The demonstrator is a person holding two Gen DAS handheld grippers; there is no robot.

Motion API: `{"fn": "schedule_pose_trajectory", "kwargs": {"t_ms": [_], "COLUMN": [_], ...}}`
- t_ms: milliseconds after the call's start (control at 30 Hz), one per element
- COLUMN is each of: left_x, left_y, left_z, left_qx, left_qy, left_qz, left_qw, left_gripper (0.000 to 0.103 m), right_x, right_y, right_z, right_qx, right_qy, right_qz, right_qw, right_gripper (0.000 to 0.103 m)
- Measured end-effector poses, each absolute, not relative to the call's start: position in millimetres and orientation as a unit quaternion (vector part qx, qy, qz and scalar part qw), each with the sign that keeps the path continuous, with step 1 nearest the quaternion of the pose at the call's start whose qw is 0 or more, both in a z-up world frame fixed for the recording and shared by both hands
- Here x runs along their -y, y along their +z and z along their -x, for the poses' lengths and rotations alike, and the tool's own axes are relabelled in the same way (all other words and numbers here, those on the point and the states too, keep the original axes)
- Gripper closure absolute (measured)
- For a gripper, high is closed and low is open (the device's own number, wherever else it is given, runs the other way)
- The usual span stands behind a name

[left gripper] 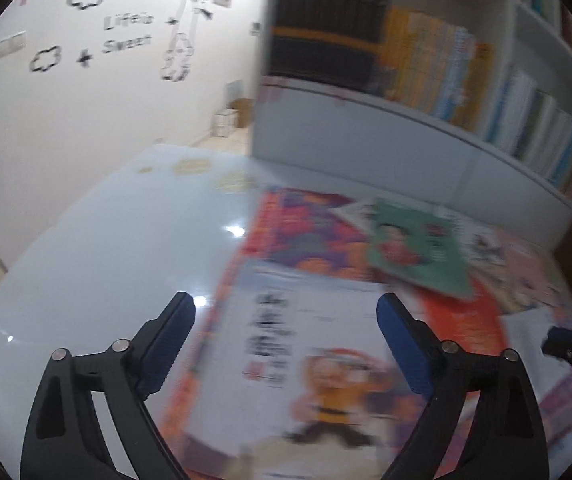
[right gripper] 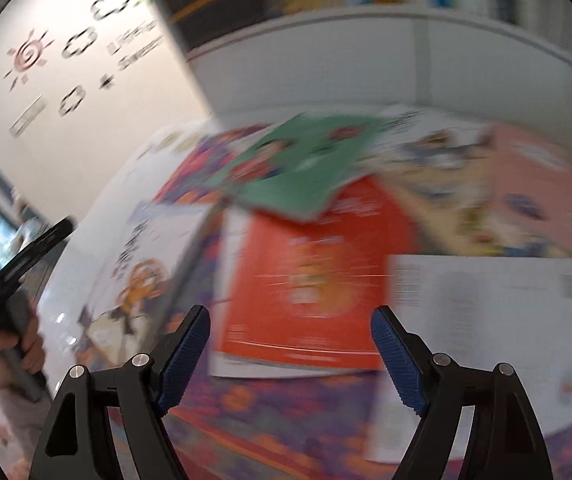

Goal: Organize books

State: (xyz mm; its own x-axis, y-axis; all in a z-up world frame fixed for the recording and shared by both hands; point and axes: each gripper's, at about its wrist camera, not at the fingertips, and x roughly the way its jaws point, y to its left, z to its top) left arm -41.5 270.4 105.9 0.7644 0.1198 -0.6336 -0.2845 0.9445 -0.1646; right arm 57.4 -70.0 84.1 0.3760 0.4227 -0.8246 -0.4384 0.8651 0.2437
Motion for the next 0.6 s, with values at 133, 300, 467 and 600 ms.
{"fn": "schedule_pose_trajectory", "kwargs": {"t_ms": [133, 300, 467, 600], "left_x": [-211.8, -134.1, -66.5, -30.9], "left_y": [116.8, 102.8, 66.2, 36.8], "left_z": [28.0, -1.2, -41.5, -67.5], "left_qx": [-0.322, -0.326, -0.349, -0.377], "left_qy": [0.079, 0.044, 0.055, 0.064], "left_qz": [0.097, 0.118, 0.115, 0.082], "left_qw": [0.938, 0.937, 0.928, 0.920], "left_gripper": [0.011, 0.009, 0.009, 0.009], "right_x": [133.2, 190.6, 220.8, 215.5], "right_y": [100.8, 87.6, 53.6, 36.7], "right_z": [-62.9, -77.6, -97.8, -114.4], "right_qx": [-0.459, -0.436, -0.434, -0.444], "right_qy": [0.189, 0.117, 0.092, 0.107], "right_qz": [0.018, 0.044, 0.033, 0.058], "right_qw": [0.868, 0.891, 0.896, 0.888], "right_gripper": [0.014, 0.011, 0.011, 0.011]}}
